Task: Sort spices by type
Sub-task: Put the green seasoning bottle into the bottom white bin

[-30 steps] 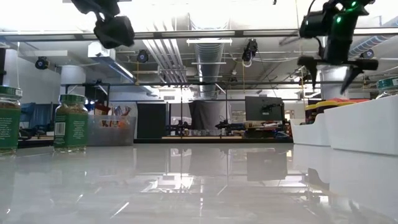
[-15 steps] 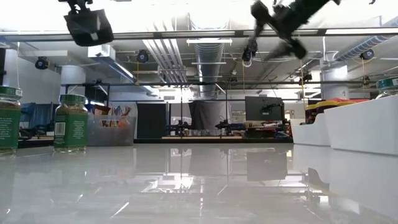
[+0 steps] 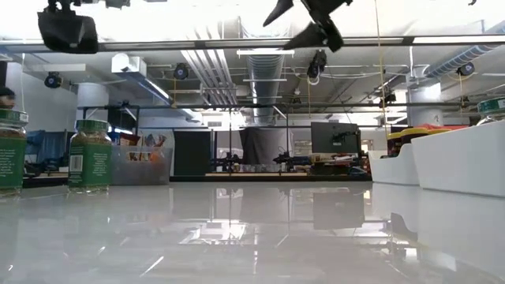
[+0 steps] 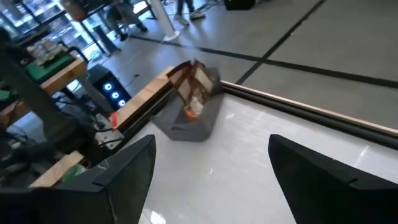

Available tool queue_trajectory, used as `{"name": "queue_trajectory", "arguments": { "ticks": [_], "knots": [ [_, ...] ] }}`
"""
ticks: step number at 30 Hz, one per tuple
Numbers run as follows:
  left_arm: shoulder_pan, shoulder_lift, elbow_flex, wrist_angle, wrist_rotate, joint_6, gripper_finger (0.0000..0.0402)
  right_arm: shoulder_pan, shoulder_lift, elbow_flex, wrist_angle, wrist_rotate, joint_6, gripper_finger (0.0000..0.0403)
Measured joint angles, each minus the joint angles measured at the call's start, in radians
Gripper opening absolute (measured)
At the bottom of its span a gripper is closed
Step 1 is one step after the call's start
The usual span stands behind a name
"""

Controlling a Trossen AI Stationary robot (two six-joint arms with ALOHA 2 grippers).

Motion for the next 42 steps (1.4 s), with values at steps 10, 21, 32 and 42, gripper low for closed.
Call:
{"name": "queue_trajectory", "arguments": {
  "ticks": [10, 21, 32, 42],
  "knots": [
    [0.049, -0.028, -0.001, -0.389, -0.377, -0.152, 0.0239, 0.016, 0.046, 0.070, -0.029, -0.008, -0.059, 0.0320],
    [0.295, 0.049, -0.004, -0.367, -0.369, -0.205, 0.0282, 0.017, -0.003, 0.073, -0.082, -0.079, -0.040, 0.0327],
    [0.301, 0.194, -0.006, -0.356, -0.342, -0.219, 0.0318, 0.034, -0.071, 0.073, -0.192, -0.089, -0.031, 0.0304],
    [0.326, 0.304, -0.008, -0.331, -0.313, -0.222, 0.0317, 0.041, -0.078, 0.073, -0.215, -0.089, -0.040, 0.0312]
  ]
}}
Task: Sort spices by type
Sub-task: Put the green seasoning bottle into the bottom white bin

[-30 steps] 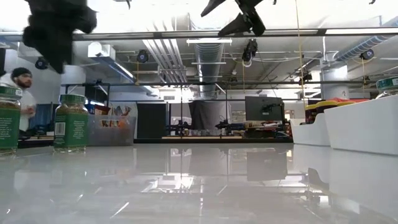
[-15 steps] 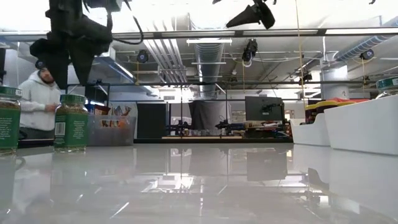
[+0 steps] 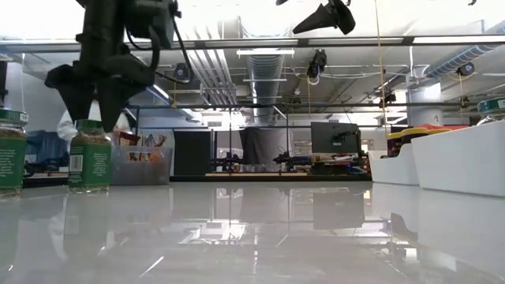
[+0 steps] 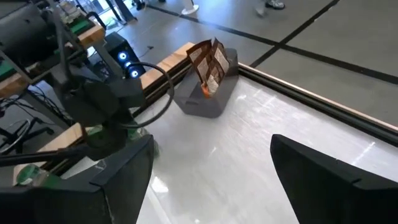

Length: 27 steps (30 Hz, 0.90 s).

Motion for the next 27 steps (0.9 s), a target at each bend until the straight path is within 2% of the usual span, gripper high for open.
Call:
{"name": "queue_trajectory", "arguments": {
  "ticks": [4, 8, 16, 19, 24, 27],
  "knots": [
    [0.022, 0.042, 0.000, 0.014, 0.023, 0.000, 0.0311, 0.000, 0.000, 0.000, 0.000, 0.000, -0.003, 0.0317],
    [0.028, 0.085, 0.000, 0.013, 0.097, 0.005, 0.0310, 0.000, -0.004, 0.000, -0.014, -0.026, -0.005, 0.0315],
    [0.028, 0.166, 0.000, 0.022, 0.070, 0.047, 0.0304, 0.009, -0.027, 0.000, -0.047, -0.062, -0.008, 0.0293],
    [0.031, 0.187, 0.000, 0.024, 0.086, 0.078, 0.0275, 0.015, -0.056, 0.000, -0.048, -0.071, -0.012, 0.0286],
    [0.041, 0.224, 0.006, 0.040, 0.139, 0.144, 0.0191, 0.036, -0.130, -0.001, -0.039, -0.070, -0.110, 0.0276],
    [0.043, 0.239, 0.023, 0.040, 0.131, 0.229, 0.0184, 0.059, -0.177, 0.000, -0.033, -0.070, -0.162, 0.0269]
  ]
}}
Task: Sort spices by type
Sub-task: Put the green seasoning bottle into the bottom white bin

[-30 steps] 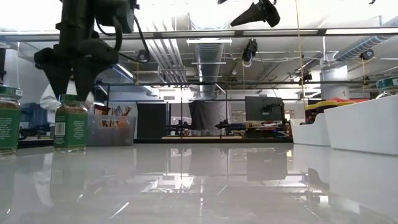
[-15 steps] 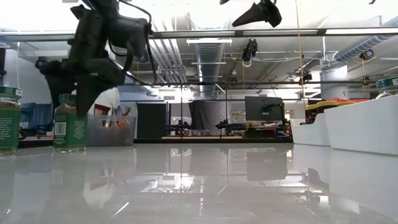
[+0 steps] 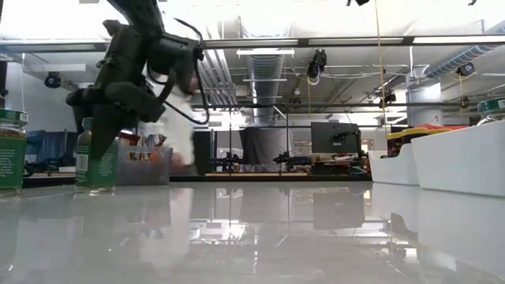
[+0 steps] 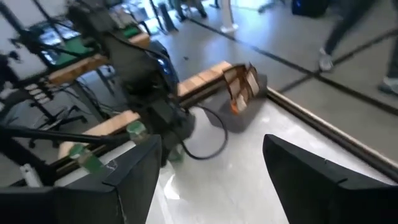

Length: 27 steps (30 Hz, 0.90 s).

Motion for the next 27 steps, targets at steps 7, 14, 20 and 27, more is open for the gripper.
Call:
{"name": "queue_trajectory", "arguments": {
  "ticks": [7, 14, 20, 27],
  "knots": [
    [0.000, 0.011, 0.153, 0.038, -0.047, 0.307, 0.0184, 0.081, -0.073, 0.000, 0.057, 0.001, -0.155, 0.0250],
    [-0.094, 0.076, 0.342, 0.090, -0.180, 0.972, 0.0184, 0.173, -0.045, 0.000, 0.150, 0.009, -0.253, 0.0224],
    [-0.168, 0.203, 0.458, 0.097, -0.367, 1.399, 0.0184, 0.222, -0.026, 0.000, 0.008, 0.061, -0.166, 0.0214],
    [-0.213, 0.345, 0.595, 0.057, -0.355, 1.578, 0.0184, 0.230, -0.049, 0.000, -0.393, 0.152, 0.109, 0.0216]
  ]
}}
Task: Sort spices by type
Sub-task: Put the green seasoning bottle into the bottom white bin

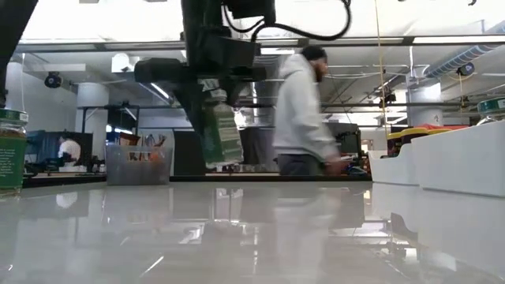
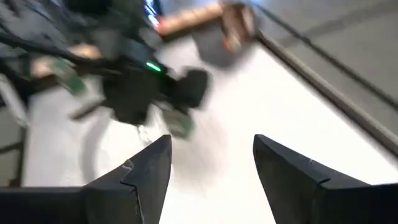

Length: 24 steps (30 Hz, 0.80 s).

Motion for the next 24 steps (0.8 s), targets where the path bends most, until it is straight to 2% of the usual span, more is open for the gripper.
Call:
{"name": "queue_trajectory", "arguments": {
  "ticks": [5, 8, 12, 24],
  "knots": [
    [-0.039, 0.083, 0.066, -0.014, -0.017, 0.073, 0.0184, 0.000, -0.001, 0.000, -0.140, 0.007, 0.122, 0.0217],
    [-0.052, 0.132, 0.110, -0.027, -0.061, 0.064, 0.0184, 0.000, 0.000, 0.000, -0.133, 0.008, 0.129, 0.0217],
    [-0.054, 0.168, 0.167, -0.041, -0.066, 0.036, 0.0185, 0.000, 0.002, 0.000, -0.128, 0.008, 0.128, 0.0217],
    [-0.074, 0.246, 0.243, -0.006, -0.008, -0.008, 0.0187, 0.000, 0.003, 0.000, -0.099, 0.007, 0.102, 0.0217]
  ]
}}
